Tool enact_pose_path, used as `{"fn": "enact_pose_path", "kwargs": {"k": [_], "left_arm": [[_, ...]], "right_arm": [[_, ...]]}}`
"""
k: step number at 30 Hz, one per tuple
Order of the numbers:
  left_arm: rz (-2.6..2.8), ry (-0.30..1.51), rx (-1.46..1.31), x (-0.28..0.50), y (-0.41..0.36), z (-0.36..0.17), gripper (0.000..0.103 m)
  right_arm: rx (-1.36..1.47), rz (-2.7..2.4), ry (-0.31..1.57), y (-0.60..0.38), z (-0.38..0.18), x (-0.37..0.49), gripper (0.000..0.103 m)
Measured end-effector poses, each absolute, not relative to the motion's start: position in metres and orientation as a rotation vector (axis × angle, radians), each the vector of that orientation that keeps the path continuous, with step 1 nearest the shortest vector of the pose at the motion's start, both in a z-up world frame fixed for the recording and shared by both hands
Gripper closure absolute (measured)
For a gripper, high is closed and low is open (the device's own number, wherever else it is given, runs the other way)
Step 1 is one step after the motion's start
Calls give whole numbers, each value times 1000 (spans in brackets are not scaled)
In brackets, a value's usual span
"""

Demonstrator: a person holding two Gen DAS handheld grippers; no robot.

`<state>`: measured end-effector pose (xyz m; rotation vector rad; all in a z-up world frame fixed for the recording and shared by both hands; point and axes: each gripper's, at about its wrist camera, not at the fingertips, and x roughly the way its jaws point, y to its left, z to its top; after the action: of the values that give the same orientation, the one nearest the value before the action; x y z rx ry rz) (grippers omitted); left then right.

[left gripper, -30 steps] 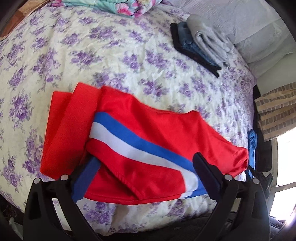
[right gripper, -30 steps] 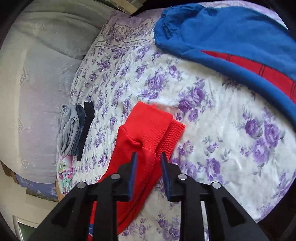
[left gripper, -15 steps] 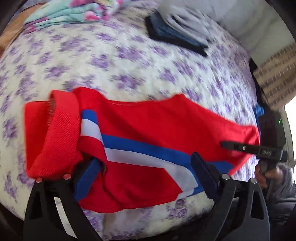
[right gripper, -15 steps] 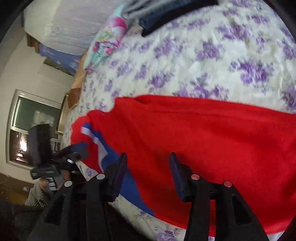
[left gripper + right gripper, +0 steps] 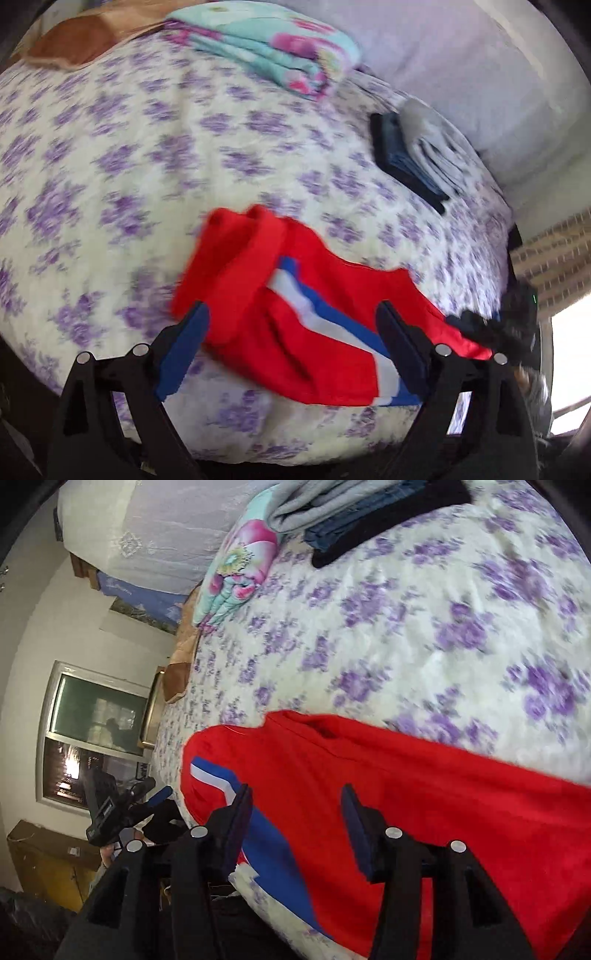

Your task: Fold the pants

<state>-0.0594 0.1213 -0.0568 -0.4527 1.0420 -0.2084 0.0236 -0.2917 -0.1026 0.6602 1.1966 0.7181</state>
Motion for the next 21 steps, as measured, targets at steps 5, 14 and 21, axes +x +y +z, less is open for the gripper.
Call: {"fn": "enact_pose_path", "kwargs": {"k": [5, 14, 21], "left_arm": [[-430, 1189, -256, -36, 21, -94, 15], [-438, 1288, -331, -34, 16, -141, 10], [-427, 1306, -279, -27, 5, -142, 5]], "right_arm": [[744, 822, 1328, -266, -121, 87, 52], [627, 908, 1584, -251, -139, 116, 38], [607, 1052, 1686, -220, -151, 117, 32]]}}
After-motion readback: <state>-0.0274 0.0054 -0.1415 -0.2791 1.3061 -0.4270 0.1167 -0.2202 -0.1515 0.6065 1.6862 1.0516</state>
